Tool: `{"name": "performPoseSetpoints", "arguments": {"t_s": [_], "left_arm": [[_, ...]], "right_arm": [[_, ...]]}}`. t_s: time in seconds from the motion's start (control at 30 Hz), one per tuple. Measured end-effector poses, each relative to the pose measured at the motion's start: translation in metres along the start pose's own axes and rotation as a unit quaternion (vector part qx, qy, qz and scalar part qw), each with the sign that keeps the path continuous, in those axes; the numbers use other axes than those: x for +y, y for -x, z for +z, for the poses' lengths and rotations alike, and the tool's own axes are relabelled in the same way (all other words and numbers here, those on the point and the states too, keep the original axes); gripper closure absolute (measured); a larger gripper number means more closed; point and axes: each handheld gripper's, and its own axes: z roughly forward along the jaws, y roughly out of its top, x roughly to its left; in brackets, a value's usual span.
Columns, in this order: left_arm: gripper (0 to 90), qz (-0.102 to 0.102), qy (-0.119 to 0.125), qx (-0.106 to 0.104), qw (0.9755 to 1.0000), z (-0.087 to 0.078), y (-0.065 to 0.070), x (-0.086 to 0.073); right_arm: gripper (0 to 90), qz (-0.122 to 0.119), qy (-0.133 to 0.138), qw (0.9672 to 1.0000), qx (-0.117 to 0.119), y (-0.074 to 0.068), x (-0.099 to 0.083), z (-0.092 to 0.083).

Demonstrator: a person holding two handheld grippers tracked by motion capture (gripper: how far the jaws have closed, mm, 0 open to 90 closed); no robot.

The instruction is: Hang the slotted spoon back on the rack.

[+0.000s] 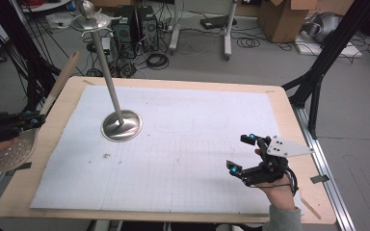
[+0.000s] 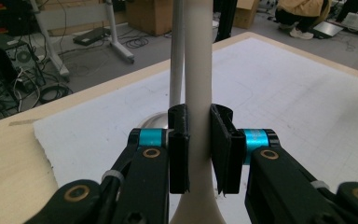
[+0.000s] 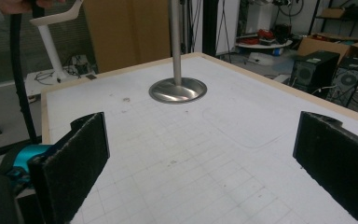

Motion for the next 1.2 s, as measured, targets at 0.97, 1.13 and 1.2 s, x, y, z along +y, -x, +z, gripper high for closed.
{"name": "performPoseSetpoints", "arguments": {"t_s": [0.97,1.13,1.2], "left_arm": [[77.7,-0.003,0.05,0.008,0.9987,-0.018,-0.004,0.028],[77.6,-0.013,0.054,0.008,0.9984,-0.016,-0.007,0.029],[77.7,-0.014,0.055,0.007,0.9984,-0.015,-0.008,0.029]], "right_arm": [[2.3,0.004,0.001,1.0,0.001,0.001,-0.002,-0.002],[2.3,0.005,0.004,1.0,0.002,0.003,-0.002,-0.003],[2.3,0.007,0.006,1.0,0.0,0.004,-0.002,-0.004]]}}
